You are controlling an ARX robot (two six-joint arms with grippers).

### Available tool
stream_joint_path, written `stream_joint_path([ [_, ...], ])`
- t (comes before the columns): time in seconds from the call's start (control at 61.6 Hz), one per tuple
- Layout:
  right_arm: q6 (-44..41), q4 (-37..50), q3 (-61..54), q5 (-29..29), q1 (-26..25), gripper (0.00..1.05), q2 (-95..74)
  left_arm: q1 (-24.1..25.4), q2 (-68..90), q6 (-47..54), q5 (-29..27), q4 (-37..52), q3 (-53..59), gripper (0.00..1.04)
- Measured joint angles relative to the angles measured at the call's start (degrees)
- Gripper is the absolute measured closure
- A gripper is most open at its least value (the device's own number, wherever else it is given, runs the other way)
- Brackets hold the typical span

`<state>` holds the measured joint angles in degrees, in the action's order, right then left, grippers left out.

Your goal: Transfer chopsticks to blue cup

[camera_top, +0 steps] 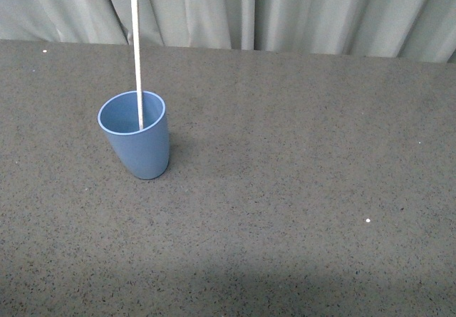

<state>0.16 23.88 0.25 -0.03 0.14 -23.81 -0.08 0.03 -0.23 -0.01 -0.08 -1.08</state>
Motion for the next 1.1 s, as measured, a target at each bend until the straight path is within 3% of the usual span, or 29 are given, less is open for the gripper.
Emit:
stream_joint_path([
  [0.747,0.00,-14.08,0.00,0.00,0.00,1.04,14.21,0.00,0.00,0.02,0.02,0.00,0.00,0.07],
  [0.845,-0.04,-23.19,0.04,-0.07,-0.02,1.04,21.38,0.00,0.00,0.02,0.00,0.00,0.00,0.07],
  [1.039,-0.02,-23.78,0.04,-0.07,-0.02,1.04,23.56,0.00,-0.02,0.02,0.00,0.00,0.00,0.07],
  [1.104,-0.11,-23.78,0.04,-0.07,-0.02,0.94,23.56,0.00,-0.02,0.02,0.00,0.00,0.00,0.07],
])
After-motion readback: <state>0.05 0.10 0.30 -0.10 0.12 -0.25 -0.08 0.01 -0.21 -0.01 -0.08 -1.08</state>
